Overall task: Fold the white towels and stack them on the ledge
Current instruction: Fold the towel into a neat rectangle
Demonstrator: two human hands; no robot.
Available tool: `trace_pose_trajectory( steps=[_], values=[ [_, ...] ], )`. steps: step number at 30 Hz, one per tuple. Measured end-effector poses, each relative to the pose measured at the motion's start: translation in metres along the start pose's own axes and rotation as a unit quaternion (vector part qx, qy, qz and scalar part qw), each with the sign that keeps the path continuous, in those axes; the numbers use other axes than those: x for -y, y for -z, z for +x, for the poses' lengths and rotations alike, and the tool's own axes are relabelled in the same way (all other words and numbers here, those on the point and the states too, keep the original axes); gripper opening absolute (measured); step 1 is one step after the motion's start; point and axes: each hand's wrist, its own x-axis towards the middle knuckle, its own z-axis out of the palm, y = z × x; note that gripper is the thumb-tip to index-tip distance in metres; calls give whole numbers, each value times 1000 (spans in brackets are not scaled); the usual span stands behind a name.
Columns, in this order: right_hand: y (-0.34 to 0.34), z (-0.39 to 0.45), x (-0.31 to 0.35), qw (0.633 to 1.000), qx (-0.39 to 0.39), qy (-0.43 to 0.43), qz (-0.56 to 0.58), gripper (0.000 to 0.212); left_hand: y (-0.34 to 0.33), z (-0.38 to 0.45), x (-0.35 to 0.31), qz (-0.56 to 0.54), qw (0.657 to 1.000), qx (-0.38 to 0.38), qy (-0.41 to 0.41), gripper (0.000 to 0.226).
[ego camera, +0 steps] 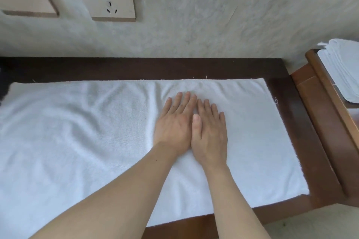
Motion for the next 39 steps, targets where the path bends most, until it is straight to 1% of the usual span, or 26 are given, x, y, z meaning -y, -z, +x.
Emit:
trace_pose_trajectory(
  steps=[2,4,7,9,11,13,15,16,17,19,22,24,25,27,31,34,37,39],
  values=[
    [-3,1,2,999,4,8,-50,73,12,-6,24,14,1000,2,-9,59],
    [-5,1,3,996,18,10,-82,73,26,-25,66,59,998,-12,10,61],
    [-3,-2,6,992,39,8,-119,78,49,-70,140,80,991,-35,103,67],
    [-3,-3,19,992,43,-3,-120,85,58,-88,163,86,985,-23,145,69],
    [-11,2,49,994,38,13,-98,87,56,-87,165,82,985,-25,148,70],
    [-27,13,91,994,34,85,-59,79,54,-82,161,75,985,-30,149,70],
    [-44,22,129,987,64,145,-36,71,54,-82,162,73,986,-31,147,70],
    [-51,25,140,983,85,157,-50,69,55,-83,163,69,986,-29,148,70],
    [-58,26,146,980,95,158,-75,68,55,-83,164,65,986,-29,148,69],
    [-68,28,146,979,86,141,-118,67,55,-83,164,55,988,-32,142,68],
    [-72,29,145,982,75,125,-120,67,61,-85,164,16,991,-41,127,63],
    [-73,29,145,983,69,125,-118,68,66,-91,166,-14,991,-64,120,60],
    [-74,30,146,983,67,125,-117,69,68,-97,169,-19,991,-72,113,59],
    [-75,30,145,983,65,123,-121,70,69,-111,183,5,992,-75,104,58],
    [-75,30,145,981,71,125,-128,71,77,-148,231,55,982,-44,177,62],
    [-75,30,144,980,77,130,-133,71,89,-172,254,90,973,-25,213,67],
    [-75,30,145,980,73,126,-137,71,93,-166,243,73,972,-42,219,70],
    [-75,30,146,980,73,124,-136,71,87,-143,219,49,980,-58,182,69]
  ],
)
